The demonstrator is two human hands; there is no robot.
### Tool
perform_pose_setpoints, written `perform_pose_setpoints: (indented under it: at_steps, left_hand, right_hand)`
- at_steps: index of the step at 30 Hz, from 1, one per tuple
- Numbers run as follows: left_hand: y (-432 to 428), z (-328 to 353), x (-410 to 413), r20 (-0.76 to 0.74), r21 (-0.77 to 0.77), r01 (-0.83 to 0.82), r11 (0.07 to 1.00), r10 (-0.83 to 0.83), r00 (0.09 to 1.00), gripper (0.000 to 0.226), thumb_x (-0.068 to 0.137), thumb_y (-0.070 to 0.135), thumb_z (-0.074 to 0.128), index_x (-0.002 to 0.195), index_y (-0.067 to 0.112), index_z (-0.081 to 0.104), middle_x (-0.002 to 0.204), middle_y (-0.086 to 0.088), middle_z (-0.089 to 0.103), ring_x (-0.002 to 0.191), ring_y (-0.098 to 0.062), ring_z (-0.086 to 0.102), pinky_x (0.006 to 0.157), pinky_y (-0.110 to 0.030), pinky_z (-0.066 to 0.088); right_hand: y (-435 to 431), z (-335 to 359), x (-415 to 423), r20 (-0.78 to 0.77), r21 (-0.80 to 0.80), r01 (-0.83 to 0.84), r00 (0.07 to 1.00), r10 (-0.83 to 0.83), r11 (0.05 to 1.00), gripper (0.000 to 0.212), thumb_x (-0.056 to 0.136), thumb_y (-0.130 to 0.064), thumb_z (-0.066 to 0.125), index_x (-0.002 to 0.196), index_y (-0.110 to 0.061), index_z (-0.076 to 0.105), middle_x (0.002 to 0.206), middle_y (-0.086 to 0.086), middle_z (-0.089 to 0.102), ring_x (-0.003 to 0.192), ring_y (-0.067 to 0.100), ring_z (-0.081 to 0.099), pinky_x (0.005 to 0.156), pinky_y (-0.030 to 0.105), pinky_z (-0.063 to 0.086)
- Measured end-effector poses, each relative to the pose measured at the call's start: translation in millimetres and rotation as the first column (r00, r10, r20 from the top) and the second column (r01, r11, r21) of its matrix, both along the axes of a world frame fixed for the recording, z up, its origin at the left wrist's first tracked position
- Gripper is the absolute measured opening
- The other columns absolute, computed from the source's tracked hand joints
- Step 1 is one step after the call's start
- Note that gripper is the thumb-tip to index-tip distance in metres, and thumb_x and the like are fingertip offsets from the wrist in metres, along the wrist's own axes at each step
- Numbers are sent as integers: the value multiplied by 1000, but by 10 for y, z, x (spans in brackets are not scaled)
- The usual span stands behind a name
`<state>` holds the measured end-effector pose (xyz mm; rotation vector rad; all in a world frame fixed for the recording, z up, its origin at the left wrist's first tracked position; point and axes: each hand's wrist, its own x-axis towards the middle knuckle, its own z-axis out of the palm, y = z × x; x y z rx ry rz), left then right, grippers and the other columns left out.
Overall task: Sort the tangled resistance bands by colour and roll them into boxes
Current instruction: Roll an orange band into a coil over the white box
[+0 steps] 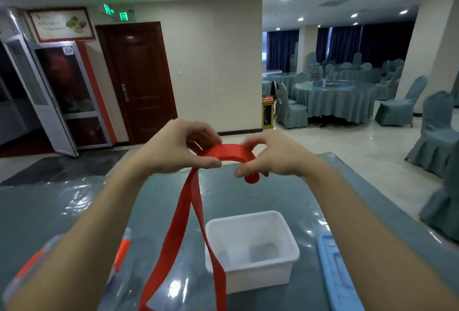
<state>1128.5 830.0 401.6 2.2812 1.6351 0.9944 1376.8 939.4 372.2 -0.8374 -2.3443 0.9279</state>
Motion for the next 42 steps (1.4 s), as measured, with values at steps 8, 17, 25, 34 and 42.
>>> perform_pose_setpoints:
  at_steps: [8, 17, 25, 34, 42]
  left_hand:
    - [-212, -947, 153, 264, 68, -50, 996, 30, 964, 34, 74, 42, 95, 96, 25, 76, 99, 8, 81, 95, -17, 80, 87, -35, 67]
    - [-307, -1103, 320, 451, -37, -23, 999, 37, 892, 41, 69, 55, 97, 95, 31, 75, 102, 1, 80, 97, -25, 80, 86, -37, 68]
    - [-314, -1348, 420, 643, 4, -136, 991, 102, 759, 38, 71, 35, 97, 99, 22, 75, 98, -5, 80, 93, -22, 78, 89, -35, 65]
    - [-320, -1220, 99, 492, -20, -136, 990, 128, 861, 34, 71, 12, 101, 95, 18, 78, 94, -2, 84, 90, -20, 82, 87, -30, 67]
    - [-322, -990, 48, -310, -113, -124, 986, 83, 947, 26, 72, 19, 91, 94, 21, 78, 85, 9, 78, 82, -10, 74, 85, -39, 62]
  right_hand:
    - [-334, -1169, -114, -593, -511, -213, 789, -162, 833, 49, 68, -17, 94, 113, -6, 78, 102, 13, 74, 77, 27, 62, 70, 33, 52]
    - [-526, -1241, -172, -784, -592, -511, 545, -297, 623, 36, 75, -4, 75, 110, -6, 72, 71, -3, 62, 59, 8, 51, 79, 27, 52]
    - [-701, -1312, -410, -803, -595, -559, 442, -400, 577, 10, 83, 0, 66, 90, -5, 71, 72, 7, 66, 70, 15, 64, 84, 33, 54]
    - [-745, -1588, -526, -738, -632, -391, 568, -364, 670, 56, 80, -10, 83, 130, -1, 61, 116, 13, 70, 87, 25, 75, 88, 34, 62]
    - [-572, -1345, -439, -33, 111, 87, 996, -83, 990, 52, 73, -45, 97, 118, -38, 72, 108, -18, 61, 73, 6, 62, 64, 12, 44]
